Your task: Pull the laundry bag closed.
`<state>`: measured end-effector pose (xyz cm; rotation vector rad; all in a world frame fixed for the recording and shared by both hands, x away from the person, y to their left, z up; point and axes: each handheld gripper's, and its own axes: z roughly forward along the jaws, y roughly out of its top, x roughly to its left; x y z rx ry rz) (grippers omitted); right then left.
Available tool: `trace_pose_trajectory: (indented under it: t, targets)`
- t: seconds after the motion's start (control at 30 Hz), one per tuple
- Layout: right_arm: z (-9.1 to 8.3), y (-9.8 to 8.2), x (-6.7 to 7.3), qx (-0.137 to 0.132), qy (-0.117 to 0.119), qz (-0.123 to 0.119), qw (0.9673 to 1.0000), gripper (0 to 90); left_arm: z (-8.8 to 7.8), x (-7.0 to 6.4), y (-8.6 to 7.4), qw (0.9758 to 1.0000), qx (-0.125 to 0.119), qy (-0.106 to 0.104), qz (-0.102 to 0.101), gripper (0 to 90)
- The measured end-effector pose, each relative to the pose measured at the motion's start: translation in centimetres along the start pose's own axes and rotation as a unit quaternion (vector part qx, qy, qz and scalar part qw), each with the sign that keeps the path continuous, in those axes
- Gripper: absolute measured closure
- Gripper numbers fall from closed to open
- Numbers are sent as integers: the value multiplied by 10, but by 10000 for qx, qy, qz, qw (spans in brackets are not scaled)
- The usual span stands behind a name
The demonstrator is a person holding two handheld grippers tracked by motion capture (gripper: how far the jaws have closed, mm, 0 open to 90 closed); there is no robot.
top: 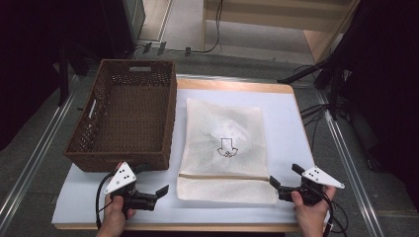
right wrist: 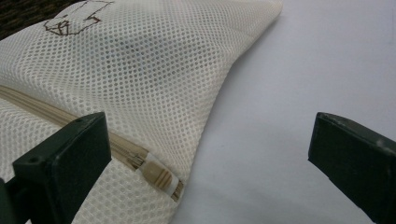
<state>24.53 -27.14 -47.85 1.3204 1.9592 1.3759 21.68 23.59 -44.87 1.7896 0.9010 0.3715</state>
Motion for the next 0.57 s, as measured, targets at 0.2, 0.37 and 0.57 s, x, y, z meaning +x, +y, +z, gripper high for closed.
trace_pose_trajectory:
  t: [0.2, 0.37, 0.57]
  targets:
    - [-3, 0, -5, -46, -60, 31, 10000, 0, -4, 6, 0, 10000, -34, 71, -59, 0]
    - [-6, -1, -10, -90, -129, 71, 9999, 0, -6, 9, 0, 9999, -90, 54, -106, 0]
    - [-6, -2, -13, -84, -137, 115, 9998, 0, -4, 8, -1, 9999, -77, 62, -103, 0]
